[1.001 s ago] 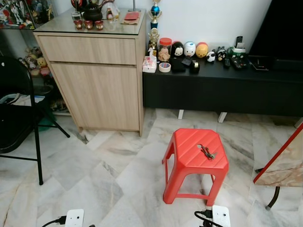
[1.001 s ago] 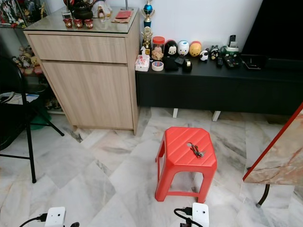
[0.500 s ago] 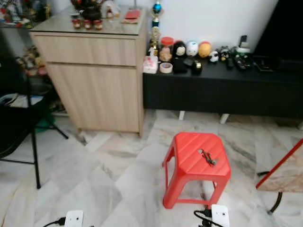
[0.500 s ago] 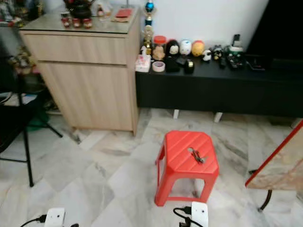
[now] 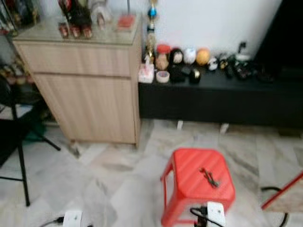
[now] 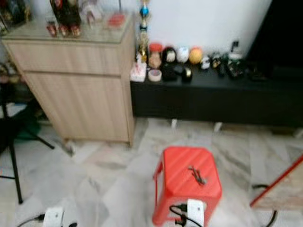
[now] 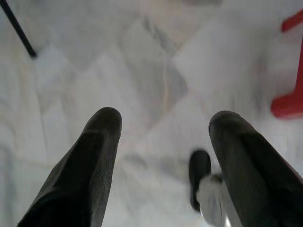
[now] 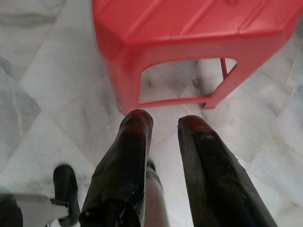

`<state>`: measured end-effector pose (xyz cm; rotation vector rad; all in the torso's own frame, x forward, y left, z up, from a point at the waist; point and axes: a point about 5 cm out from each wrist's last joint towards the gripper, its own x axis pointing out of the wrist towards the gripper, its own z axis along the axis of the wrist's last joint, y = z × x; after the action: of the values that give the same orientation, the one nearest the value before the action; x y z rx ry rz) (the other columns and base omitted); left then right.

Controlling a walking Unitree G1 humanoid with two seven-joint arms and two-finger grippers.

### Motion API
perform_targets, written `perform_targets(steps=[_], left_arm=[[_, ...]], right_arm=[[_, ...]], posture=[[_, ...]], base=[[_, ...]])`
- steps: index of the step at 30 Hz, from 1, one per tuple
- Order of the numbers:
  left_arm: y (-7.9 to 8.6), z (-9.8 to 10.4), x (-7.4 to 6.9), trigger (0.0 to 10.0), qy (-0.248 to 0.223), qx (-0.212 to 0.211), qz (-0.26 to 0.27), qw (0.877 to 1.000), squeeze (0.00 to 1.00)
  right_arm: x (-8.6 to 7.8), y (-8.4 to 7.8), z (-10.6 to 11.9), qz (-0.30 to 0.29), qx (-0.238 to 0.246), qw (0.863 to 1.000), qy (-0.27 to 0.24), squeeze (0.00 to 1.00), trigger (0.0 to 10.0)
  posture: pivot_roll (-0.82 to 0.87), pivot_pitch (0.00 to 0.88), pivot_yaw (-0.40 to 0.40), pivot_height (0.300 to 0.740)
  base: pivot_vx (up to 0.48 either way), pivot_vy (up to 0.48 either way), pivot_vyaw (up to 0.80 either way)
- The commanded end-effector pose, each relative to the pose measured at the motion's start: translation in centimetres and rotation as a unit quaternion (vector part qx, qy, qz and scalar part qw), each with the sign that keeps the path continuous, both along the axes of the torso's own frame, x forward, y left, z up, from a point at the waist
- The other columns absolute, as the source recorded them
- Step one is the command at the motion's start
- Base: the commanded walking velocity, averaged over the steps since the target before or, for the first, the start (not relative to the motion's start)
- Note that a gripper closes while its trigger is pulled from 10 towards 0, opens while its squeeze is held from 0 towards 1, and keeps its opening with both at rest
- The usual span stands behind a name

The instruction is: Hang keys on a hook

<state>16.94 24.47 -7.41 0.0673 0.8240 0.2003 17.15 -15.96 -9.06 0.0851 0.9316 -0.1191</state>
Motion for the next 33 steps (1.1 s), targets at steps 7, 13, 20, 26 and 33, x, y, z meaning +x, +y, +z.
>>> perform_targets(steps=[7, 13, 20, 26, 33], left_arm=[[-0.67, -0.50, -0.62, 10.0, 0.013, -0.009, -0.001, 1.000, 0.00], [-0.65, -0.52, -0.61, 10.0, 0.017, -0.008, -0.004, 1.000, 0.00], [-0.72, -0.56, -0.68, 10.0, 0.020, -0.006, -0.011, 1.000, 0.00], [-0.79, -0.63, -0.81, 10.0, 0.021, -0.007, -0.012, 1.000, 0.00], [-0.72, -0.70, -0.97, 10.0, 0.024, -0.008, -0.009, 1.000, 0.00]], right_arm=[[-0.58, -0.95, -0.20, -0.008, -0.010, 1.000, 0.009, 0.00, 10.0], [-0.51, -1.04, -0.16, -0.008, -0.010, 1.000, 0.008, 0.00, 10.0], [-0.37, -1.15, -0.10, -0.008, -0.011, 1.000, 0.006, 0.00, 10.0], [-0.31, -1.14, -0.07, -0.008, -0.011, 1.000, 0.005, 0.00, 10.0], [-0.26, -1.15, -0.03, -0.007, -0.012, 1.000, 0.002, 0.00, 10.0]], posture=[[0.03, 0.012, -0.032, 0.740], [0.03, 0.013, -0.033, 0.740], [0.03, 0.013, -0.033, 0.740], [0.03, 0.014, -0.033, 0.740], [0.03, 0.014, -0.033, 0.740]], base=[[0.000, 0.000, 0.00], [0.000, 0.000, 0.00], [0.000, -0.153, 0.00], [0.000, -0.296, 0.00], [0.000, -0.328, 0.00]])
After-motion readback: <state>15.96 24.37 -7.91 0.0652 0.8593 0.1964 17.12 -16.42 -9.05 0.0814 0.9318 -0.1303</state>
